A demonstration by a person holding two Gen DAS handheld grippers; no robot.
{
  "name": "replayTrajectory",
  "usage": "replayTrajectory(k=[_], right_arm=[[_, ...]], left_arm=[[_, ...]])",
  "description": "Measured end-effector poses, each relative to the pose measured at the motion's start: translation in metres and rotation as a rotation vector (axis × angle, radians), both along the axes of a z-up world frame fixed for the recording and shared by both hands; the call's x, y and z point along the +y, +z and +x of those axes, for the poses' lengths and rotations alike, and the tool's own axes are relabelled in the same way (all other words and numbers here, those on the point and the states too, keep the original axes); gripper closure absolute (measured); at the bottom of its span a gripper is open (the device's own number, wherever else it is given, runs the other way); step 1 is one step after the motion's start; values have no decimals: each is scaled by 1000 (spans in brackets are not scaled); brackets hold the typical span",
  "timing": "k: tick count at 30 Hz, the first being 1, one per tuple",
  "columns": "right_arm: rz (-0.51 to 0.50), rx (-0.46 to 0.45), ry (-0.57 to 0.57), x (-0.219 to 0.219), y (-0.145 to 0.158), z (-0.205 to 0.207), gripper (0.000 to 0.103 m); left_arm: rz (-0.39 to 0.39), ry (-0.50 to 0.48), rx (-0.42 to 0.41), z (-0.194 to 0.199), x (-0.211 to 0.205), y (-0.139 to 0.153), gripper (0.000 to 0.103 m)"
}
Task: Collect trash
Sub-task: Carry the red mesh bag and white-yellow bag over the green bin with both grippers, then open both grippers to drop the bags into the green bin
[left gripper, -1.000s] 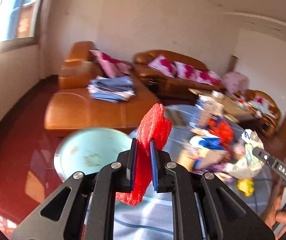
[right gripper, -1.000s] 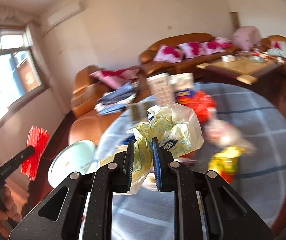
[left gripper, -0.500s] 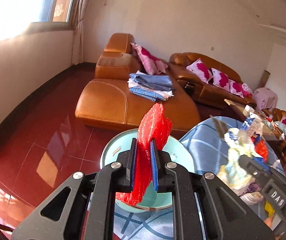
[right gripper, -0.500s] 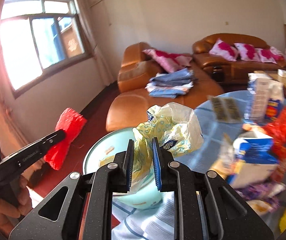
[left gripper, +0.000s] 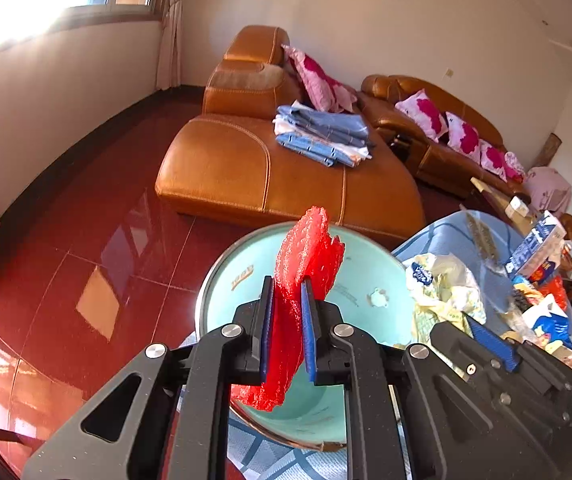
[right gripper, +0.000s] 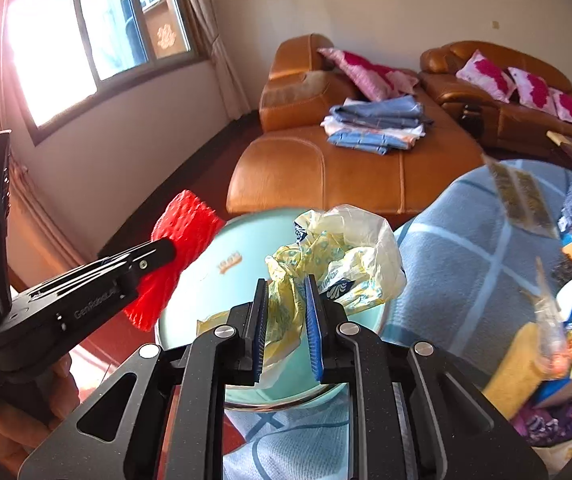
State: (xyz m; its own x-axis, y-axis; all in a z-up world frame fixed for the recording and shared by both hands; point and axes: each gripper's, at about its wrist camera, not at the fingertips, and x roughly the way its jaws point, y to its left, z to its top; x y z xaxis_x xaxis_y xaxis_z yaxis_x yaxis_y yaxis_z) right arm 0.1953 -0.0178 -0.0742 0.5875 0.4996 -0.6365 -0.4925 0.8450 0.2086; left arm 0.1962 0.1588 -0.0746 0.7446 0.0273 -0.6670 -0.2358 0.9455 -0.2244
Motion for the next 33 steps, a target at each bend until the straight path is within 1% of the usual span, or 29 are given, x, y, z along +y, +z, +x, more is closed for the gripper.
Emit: replayTrajectory(k=[6,10,11,13,17,20,21,22,24,25,26,28,29,31,33], right_arm=[[-15,42,15,9,-15,11,84],[-21,51,21,11,-18,14,81],[-25,52,19,10,-19,15,79],[-23,54,10,9,-19,17,66],[-1,50,-32,-3,-10,13,61],[1,27,-98,-20,1,6,59],[6,17,-124,-28,4,2,56],[10,8,-152,-36,7,-3,53],[32,1,-192,-51,11,-10,52],[42,-1,-208,-58,11,-15,52],[48,-3,-222,-62,13,-19,52],[66,-10,-258,-75,15,-29,51],[79,-12,-278,-83,17,-34,51],[90,-20,-309,-94,20,-40,48],[102,-37,-348,-106,24,-47,46]], left_arm=[[14,-8,43,11,-3,-14,91],[20,2,64,16,-1,-21,90],[22,4,69,16,-1,-23,90],[34,5,77,19,-4,-24,90],[47,4,84,20,-7,-26,90],[53,10,91,20,-8,-27,90],[57,8,92,20,-8,-27,89],[63,4,93,21,-10,-26,85],[78,-1,91,20,-14,-25,75],[86,0,87,18,-15,-24,60],[99,10,78,16,-18,-21,50],[120,19,68,11,-21,-16,45],[129,22,67,8,-24,-14,37],[141,41,59,2,-27,-10,27],[154,49,52,-5,-32,-5,23]])
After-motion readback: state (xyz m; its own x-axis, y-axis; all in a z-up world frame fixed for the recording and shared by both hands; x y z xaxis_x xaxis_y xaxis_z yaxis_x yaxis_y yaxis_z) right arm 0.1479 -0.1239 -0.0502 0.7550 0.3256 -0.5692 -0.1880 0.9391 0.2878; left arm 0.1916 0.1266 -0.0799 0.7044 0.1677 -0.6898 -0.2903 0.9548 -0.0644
